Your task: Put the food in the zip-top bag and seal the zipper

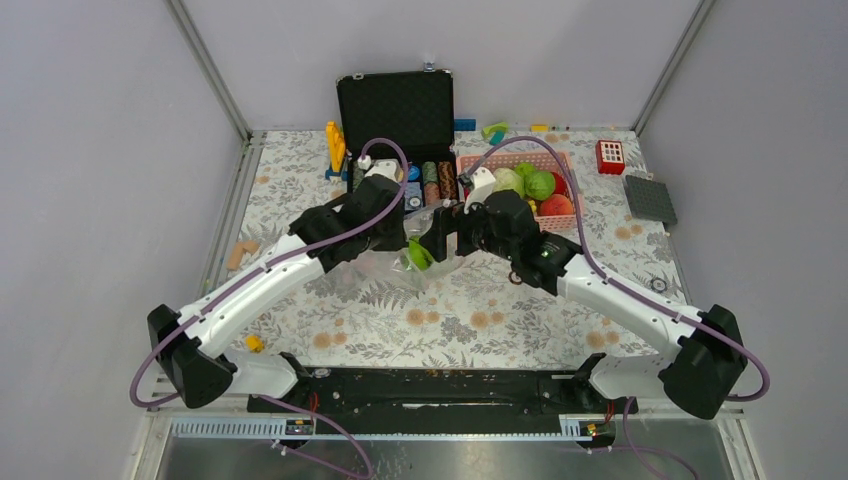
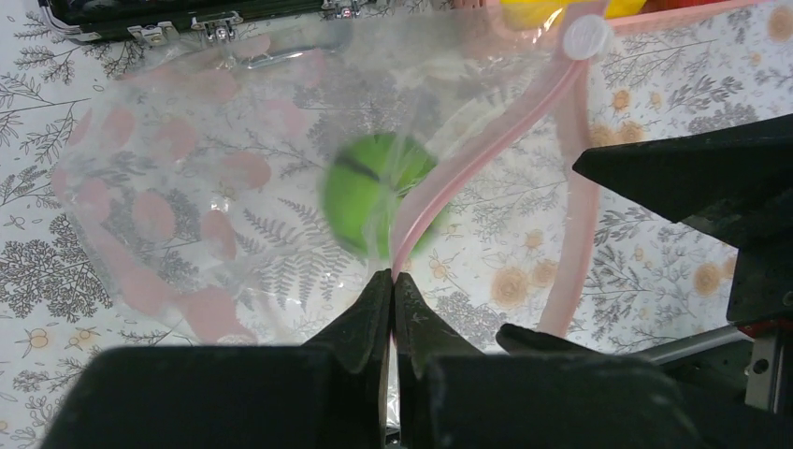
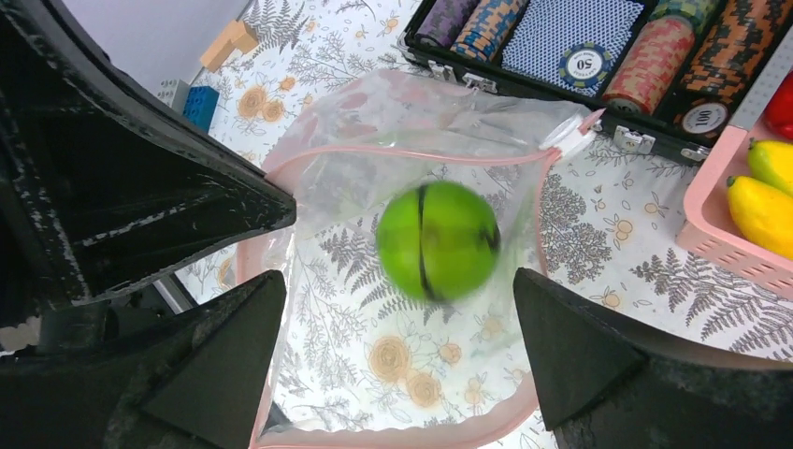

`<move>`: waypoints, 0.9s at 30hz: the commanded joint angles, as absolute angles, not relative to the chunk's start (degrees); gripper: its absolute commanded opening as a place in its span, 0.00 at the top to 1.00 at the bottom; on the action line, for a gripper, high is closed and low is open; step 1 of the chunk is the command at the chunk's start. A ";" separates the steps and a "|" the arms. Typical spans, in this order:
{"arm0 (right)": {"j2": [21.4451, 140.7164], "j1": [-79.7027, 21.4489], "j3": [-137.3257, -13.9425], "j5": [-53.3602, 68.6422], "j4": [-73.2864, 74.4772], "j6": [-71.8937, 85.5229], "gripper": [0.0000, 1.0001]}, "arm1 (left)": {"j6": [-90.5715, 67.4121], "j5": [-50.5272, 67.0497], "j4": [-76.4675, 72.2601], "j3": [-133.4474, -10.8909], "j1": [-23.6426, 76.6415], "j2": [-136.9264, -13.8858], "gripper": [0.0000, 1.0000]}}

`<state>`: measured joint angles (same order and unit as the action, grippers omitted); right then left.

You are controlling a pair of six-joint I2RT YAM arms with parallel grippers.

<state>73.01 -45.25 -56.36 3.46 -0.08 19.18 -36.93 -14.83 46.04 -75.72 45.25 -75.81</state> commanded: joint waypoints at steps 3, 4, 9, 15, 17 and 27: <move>69.85 -45.70 -60.87 2.28 2.95 16.77 0.00 | -37.95 -15.01 42.36 -75.45 44.86 -71.76 1.00; 69.49 -45.70 -61.05 1.71 3.04 17.29 0.01 | -37.97 -15.23 42.36 -75.34 44.75 -71.58 1.00; 67.68 -42.49 -63.74 -4.66 7.73 17.38 0.02 | -37.93 -16.75 42.41 -74.35 44.29 -71.26 1.00; 69.71 -26.10 -66.34 -9.41 13.17 22.24 0.02 | -37.29 -17.91 42.51 -73.69 43.93 -70.77 1.00; 72.41 -21.84 -68.19 -11.20 15.02 22.45 0.02 | -37.18 -18.21 42.49 -73.69 43.72 -70.89 1.00; 86.38 -10.90 -74.83 -13.77 16.38 23.85 0.02 | -36.42 -18.33 42.58 -73.04 43.67 -70.24 1.00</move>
<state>82.98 -12.60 -70.46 -10.94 15.25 22.98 -37.08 -16.71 44.84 -73.47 43.92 -72.42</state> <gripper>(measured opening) 0.983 0.013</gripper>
